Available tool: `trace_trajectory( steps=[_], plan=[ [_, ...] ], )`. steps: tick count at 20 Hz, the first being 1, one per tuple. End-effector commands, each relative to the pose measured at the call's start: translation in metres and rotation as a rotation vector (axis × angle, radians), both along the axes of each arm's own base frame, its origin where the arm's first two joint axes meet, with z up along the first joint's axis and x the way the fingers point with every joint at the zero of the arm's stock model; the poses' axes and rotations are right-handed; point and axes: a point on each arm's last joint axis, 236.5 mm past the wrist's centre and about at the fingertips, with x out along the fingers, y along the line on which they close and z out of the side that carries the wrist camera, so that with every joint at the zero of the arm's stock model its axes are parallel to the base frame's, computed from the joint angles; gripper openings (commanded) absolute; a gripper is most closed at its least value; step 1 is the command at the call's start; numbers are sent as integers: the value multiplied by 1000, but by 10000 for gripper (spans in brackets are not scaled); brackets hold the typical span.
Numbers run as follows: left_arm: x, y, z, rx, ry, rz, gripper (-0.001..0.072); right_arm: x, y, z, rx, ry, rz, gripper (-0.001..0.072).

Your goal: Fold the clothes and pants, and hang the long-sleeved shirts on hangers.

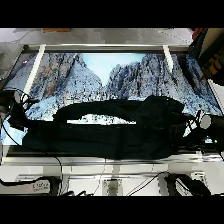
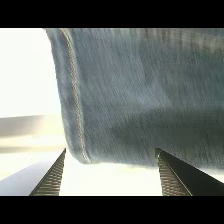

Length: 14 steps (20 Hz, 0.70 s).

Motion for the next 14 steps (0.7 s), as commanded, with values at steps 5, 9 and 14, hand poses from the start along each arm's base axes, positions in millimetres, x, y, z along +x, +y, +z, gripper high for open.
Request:
trace_trajectory(
  steps=[5, 9, 14],
  plan=[
    [41, 1, -7, 23, -202, 125, 575, 32, -5, -4, -22, -134, -21, 646],
    [76, -66, -11, -251, -320, 32, 575, 60, -9, -3, -40, -256, -23, 645],
    [147, -126, 3, -318, -578, -159, 574, 74, -11, -2, -49, -315, -24, 629]
  ],
)
